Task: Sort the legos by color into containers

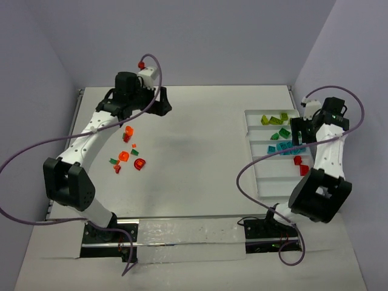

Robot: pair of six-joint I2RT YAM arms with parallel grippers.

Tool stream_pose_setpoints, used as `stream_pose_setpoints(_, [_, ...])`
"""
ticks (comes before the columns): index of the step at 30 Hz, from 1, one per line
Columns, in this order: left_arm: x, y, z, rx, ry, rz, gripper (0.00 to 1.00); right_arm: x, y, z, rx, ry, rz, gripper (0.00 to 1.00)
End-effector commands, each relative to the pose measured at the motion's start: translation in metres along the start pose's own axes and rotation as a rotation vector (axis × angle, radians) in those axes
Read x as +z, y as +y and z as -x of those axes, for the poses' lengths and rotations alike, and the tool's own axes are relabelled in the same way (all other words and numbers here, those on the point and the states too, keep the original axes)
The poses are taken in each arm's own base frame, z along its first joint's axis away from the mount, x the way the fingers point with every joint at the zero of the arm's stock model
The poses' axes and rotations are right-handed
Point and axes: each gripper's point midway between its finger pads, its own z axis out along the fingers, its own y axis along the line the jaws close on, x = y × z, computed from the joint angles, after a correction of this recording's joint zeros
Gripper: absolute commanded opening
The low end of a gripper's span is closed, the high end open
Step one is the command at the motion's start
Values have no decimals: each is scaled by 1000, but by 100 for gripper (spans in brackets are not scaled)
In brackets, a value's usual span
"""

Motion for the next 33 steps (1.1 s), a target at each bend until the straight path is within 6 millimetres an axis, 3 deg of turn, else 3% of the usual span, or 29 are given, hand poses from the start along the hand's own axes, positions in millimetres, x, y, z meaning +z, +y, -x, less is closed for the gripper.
stream_pose_setpoints(1, [-42,17,21,-100,-63,54,99,-49,39,41,-40,-231,110,95])
stream_pose_setpoints(5, [-55,41,-4,-126,11,149,99,-67,71,63,-100,-354,170,100])
stream_pose_setpoints(8, [-66,61,-23,-163,36,210,99,-73,80,75,-111,-395,173,100])
stream_pose_setpoints(10, [-73,73,-46,-214,62,205,99,-78,81,79,-116,-427,152,100])
stream_pose_setpoints(11, [-79,79,-44,-217,49,222,99,-79,78,85,-121,-451,142,100])
stream_pose_setpoints(13, [-89,97,-62,-233,73,264,99,-82,69,92,-89,-518,78,100])
stream_pose_setpoints(18, [-107,121,-104,-168,171,331,97,-76,76,86,-71,-585,74,100])
stream_pose_setpoints(26, [-112,98,-165,-23,350,163,89,-42,117,68,-12,-385,351,100])
stream_pose_setpoints(30, [-111,109,-175,-55,347,241,84,-27,134,57,-26,-347,407,100])
stream_pose_setpoints(33, [-112,118,-191,-74,417,288,73,-21,148,48,-50,-340,419,100])
